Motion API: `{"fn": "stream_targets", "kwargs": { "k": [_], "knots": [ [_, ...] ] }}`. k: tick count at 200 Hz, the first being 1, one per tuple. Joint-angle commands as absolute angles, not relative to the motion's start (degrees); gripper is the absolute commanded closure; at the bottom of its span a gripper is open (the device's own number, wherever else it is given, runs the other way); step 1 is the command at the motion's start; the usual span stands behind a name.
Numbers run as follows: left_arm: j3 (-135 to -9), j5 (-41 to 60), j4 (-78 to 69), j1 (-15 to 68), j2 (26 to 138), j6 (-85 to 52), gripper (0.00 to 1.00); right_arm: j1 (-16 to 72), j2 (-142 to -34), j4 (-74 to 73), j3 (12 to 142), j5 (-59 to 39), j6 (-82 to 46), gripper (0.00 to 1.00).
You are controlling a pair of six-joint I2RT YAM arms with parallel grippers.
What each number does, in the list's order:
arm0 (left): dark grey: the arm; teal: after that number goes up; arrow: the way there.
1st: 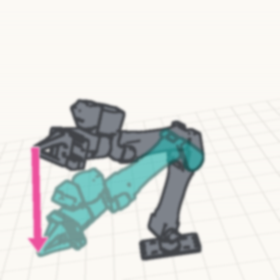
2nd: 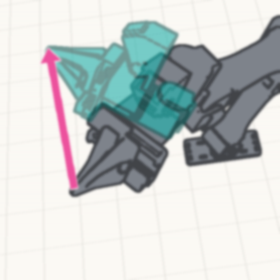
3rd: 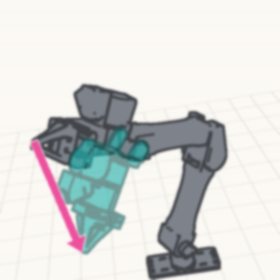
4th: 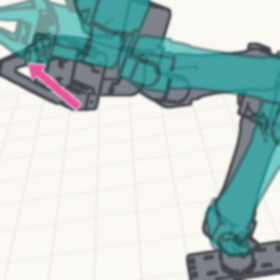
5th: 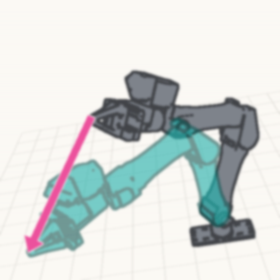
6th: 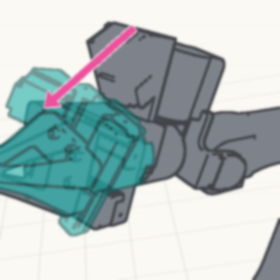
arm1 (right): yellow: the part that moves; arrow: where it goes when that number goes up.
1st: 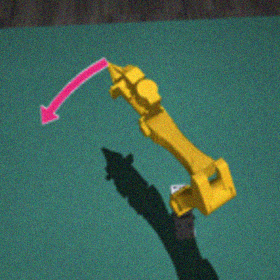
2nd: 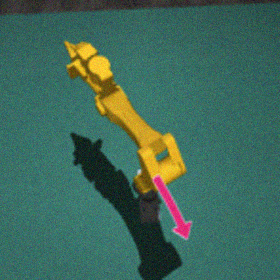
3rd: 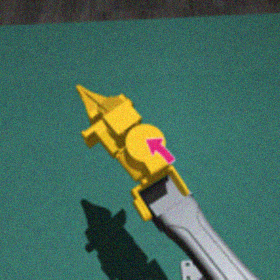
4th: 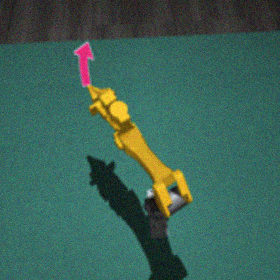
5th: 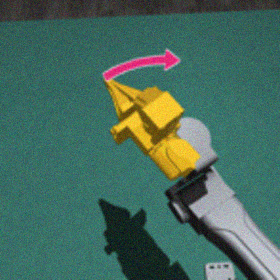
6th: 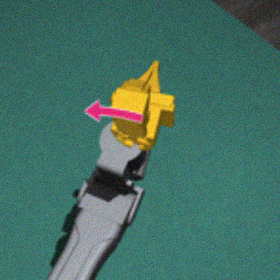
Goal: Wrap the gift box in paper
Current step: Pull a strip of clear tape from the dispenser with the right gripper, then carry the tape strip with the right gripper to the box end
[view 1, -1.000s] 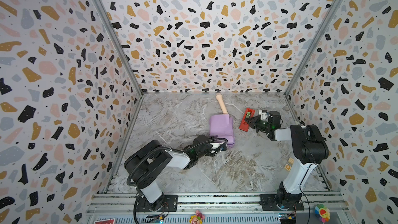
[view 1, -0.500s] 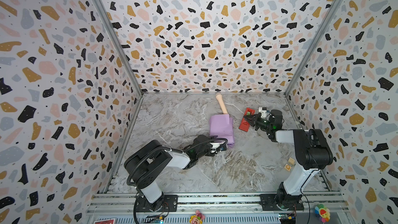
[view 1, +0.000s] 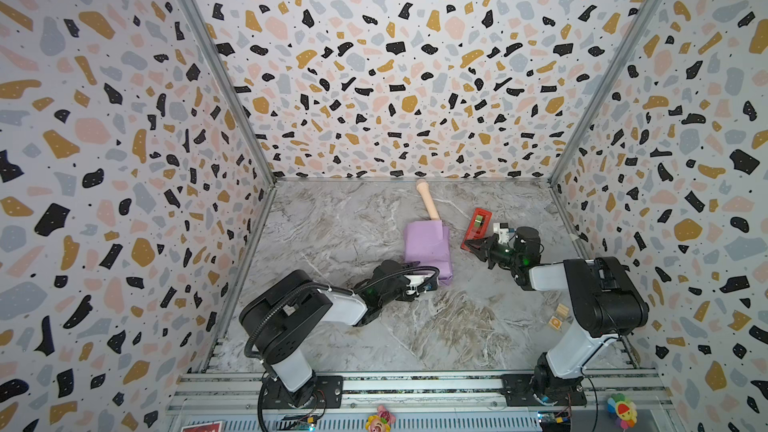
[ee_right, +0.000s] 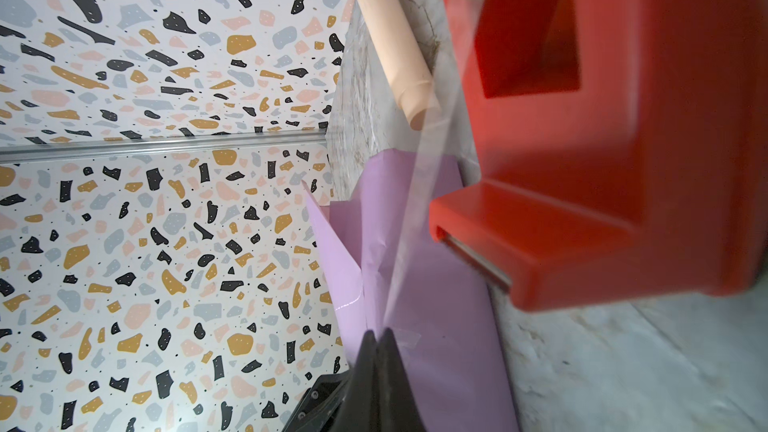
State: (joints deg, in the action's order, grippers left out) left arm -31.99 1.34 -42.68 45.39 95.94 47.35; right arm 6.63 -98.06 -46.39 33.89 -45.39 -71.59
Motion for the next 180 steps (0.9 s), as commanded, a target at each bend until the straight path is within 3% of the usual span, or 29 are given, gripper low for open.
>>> {"fn": "stream_targets", "kwargs": {
  "k": [1,109,180],
  "knots": [
    [-32.69,0.97,-39.48,44.82,97.03,46.46,0.43,7.66,-96.32,-47.75,32.16,-46.79,-70.43,1.0],
    [-32.69,0.99,-39.55,44.91,97.23,46.41,0.43,6.36,-107.94,-45.21,29.92,-41.35,-61.64,1.0],
    [-32.67,0.97,-39.55,44.89,97.31,46.43,0.43,5.29,-106.1,-34.83,32.41,-37.96,-51.12,1.0]
  ]
}}
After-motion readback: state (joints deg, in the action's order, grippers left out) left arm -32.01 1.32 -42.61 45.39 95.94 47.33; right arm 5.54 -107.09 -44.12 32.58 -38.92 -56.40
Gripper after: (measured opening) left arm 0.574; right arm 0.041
